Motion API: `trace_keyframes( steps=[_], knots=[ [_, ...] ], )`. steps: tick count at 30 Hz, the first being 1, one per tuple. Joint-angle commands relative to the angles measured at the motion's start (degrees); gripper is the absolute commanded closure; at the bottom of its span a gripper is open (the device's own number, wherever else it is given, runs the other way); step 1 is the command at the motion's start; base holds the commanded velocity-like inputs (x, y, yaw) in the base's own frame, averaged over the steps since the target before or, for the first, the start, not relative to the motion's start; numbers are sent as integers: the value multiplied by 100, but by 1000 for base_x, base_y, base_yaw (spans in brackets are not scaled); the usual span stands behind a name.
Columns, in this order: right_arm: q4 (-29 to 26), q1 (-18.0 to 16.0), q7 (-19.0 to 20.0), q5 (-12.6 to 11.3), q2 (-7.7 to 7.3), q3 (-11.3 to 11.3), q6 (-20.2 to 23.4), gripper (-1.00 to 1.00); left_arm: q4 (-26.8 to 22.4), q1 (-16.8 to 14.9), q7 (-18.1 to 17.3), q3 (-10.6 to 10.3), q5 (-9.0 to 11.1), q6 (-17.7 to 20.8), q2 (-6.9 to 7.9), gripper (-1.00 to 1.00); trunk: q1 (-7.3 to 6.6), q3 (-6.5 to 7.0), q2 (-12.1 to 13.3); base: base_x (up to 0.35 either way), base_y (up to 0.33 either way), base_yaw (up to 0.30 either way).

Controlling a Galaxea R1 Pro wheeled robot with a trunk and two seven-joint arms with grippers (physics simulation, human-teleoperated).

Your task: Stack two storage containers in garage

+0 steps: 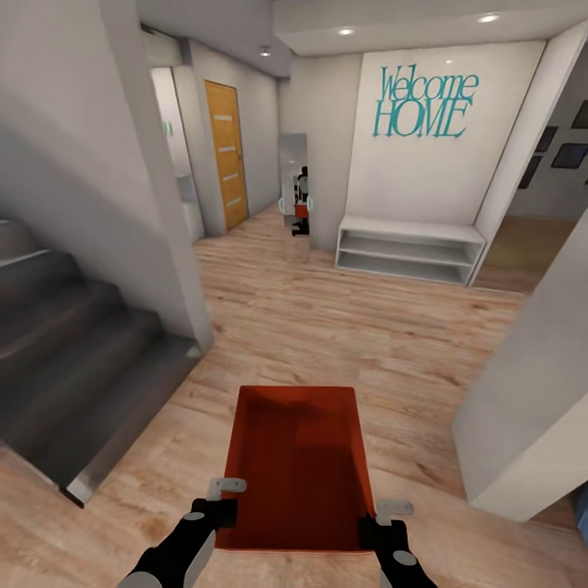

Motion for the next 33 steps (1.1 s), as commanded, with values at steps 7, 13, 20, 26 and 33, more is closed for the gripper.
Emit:
trace_keyframes(
  steps=[7,13,20,26,33],
  knots=[
    [58,1,-70,23,7,-20,76,100,-21,-6,-158,-64,-1,34,-55,100,5,-7,-7,336,0,0],
    [58,2,-81,23,5,-21,74,100,-11,-6,-158,-65,-1,34,-56,100,5,-7,-7,336,0,0],
    [58,1,-81,23,5,-21,74,100,-10,-6,-158,-64,-1,34,-56,100,5,-7,-7,336,0,0],
    [58,-2,-87,23,5,-31,74,100,-10,-6,-158,-65,-1,34,-56,100,5,-7,-7,336,0,0],
    [58,-4,-92,14,5,-45,76,100,-10,-6,-157,-65,-1,34,-56,100,5,-7,-7,336,0,-94]
  ],
)
